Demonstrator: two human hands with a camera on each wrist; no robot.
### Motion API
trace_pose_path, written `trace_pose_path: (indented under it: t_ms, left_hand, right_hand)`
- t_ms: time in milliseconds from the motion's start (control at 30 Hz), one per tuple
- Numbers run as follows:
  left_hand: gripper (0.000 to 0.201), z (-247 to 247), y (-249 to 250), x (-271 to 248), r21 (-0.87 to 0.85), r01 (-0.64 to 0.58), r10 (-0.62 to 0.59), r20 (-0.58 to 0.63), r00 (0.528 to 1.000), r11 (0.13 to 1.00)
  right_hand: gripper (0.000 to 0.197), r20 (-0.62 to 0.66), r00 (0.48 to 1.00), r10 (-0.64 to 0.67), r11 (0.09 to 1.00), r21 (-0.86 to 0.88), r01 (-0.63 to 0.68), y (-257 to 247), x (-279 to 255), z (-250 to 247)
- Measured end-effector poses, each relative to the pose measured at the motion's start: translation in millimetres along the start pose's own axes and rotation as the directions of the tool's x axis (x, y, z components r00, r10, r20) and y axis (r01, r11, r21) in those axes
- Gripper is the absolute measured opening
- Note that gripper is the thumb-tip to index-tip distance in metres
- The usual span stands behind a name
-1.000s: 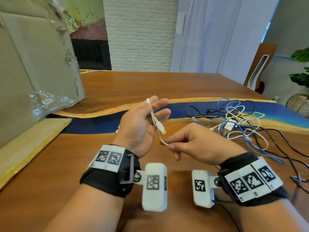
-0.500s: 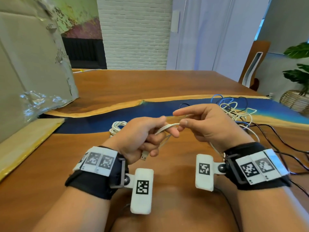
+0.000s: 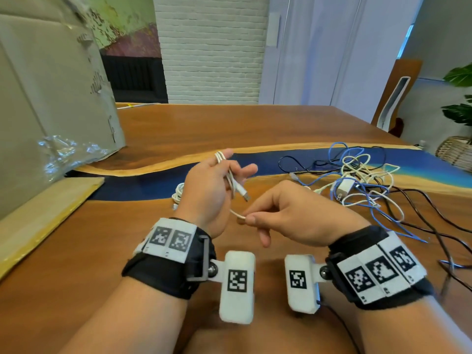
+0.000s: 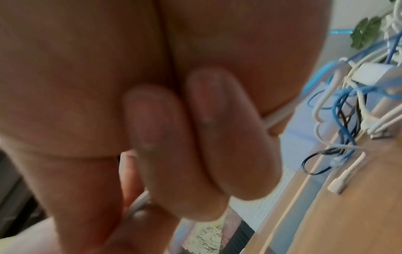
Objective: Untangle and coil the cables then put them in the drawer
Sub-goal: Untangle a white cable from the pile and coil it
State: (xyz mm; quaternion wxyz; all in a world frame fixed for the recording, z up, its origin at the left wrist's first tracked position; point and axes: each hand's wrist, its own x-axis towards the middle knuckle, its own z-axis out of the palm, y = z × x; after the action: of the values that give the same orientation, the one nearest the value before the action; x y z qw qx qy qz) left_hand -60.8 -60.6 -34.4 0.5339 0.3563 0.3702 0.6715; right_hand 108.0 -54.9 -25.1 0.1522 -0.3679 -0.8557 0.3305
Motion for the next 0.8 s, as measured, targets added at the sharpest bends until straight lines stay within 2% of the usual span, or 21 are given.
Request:
trace_pose_path:
  t_ms: [67, 100, 167, 267, 367, 433, 500, 533, 633, 700, 800]
  left_hand:
    - [0.028, -4, -1, 0, 0.386, -0.080, 0.070, 0.042, 0.997, 0.919]
    - [0.028, -5, -1, -3, 0.504, -0.092, 0.046, 0.104, 0.994, 0.859]
    - [0.026, -5, -1, -8, 0.611, -0.072, -0.100, 0.243, 0.965, 0.788]
    - [0.034, -3, 2, -15, 0.615, -0.016, -0.263, 0.360, 0.895, 0.788]
    - [0.043, -3, 9, -19, 0.498, 0.068, -0.313, 0.429, 0.847, 0.865]
    - [0.045, -2, 13, -21, 0.330, 0.146, -0.295, 0.464, 0.835, 0.933]
    - [0.041, 0, 16, -21, 0.101, 0.210, -0.232, 0.472, 0.850, 0.973]
    - [0.039, 0, 18, -20, -0.025, 0.240, -0.201, 0.468, 0.861, 0.971]
    - [0.038, 2, 20, -16, -0.319, 0.284, -0.140, 0.406, 0.903, 0.904]
    - [0.039, 4, 17, -15, -0.375, 0.226, -0.106, 0.314, 0.943, 0.899]
    - [0.035, 11, 10, -14, -0.309, 0.106, -0.056, 0.166, 0.984, 0.945]
  right_hand:
    - [0.017, -0.068, 0.997, -0.030, 0.997, 0.075, 0.035, -2, -2, -3]
    - [0.015, -0.122, 0.991, -0.048, 0.993, 0.100, 0.061, 0, -3, -7]
    - [0.012, -0.232, 0.969, -0.084, 0.980, 0.156, 0.122, 3, -7, -17]
    - [0.016, -0.457, 0.889, -0.036, 0.960, 0.233, 0.158, 14, -12, -30]
    - [0.030, -0.652, 0.757, 0.031, 0.939, 0.278, 0.201, 27, -13, -38]
    - [0.032, -0.686, 0.726, 0.048, 0.927, 0.301, 0.223, 33, -11, -39]
    - [0.015, -0.664, 0.746, 0.048, 0.934, 0.294, 0.202, 32, -6, -34]
    - [0.010, -0.625, 0.779, 0.049, 0.940, 0.291, 0.175, 31, -4, -31]
    - [0.021, -0.395, 0.918, 0.016, 0.970, 0.229, 0.082, 25, 2, -18]
    - [0.024, -0.269, 0.963, -0.013, 0.995, 0.092, 0.039, 18, 5, -11]
    - [0.041, -0.136, 0.991, 0.017, 0.997, -0.075, -0.028, 6, 4, -5]
